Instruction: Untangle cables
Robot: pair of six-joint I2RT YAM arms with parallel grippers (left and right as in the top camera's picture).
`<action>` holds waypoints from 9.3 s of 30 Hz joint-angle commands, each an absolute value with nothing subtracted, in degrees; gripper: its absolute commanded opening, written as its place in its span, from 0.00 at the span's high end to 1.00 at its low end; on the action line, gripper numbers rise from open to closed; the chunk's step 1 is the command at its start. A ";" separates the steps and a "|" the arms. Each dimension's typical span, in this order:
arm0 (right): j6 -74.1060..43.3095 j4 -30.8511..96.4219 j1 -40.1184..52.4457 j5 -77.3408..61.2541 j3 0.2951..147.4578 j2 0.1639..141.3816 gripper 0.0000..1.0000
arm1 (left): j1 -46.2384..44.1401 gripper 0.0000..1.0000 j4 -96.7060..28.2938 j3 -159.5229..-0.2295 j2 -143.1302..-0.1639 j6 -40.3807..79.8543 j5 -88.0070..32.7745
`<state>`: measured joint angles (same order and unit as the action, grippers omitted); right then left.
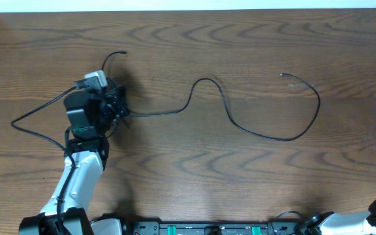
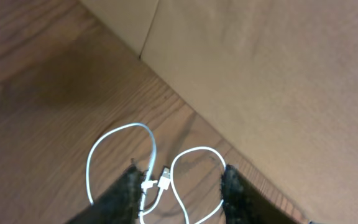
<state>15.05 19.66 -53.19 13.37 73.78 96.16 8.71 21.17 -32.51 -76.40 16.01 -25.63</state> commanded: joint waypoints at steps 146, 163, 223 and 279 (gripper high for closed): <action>-14.57 24.64 -15.73 -33.45 53.25 66.59 0.20 | -5.61 0.92 50.63 -33.28 -76.97 13.54 -67.24; 9.13 20.62 15.94 -33.39 53.17 66.74 0.12 | -5.61 0.93 64.38 -33.28 -76.93 26.81 -70.13; 8.69 5.45 23.27 -26.48 53.15 79.33 0.99 | -5.43 0.15 73.36 -33.26 -76.95 39.70 -78.30; 25.76 11.29 29.69 -21.15 53.36 66.98 0.99 | -3.66 0.11 55.94 -33.28 -77.06 2.35 -71.07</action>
<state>26.17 10.79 29.28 -20.80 52.95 68.12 -3.90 57.36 -32.71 -76.95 5.98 -74.32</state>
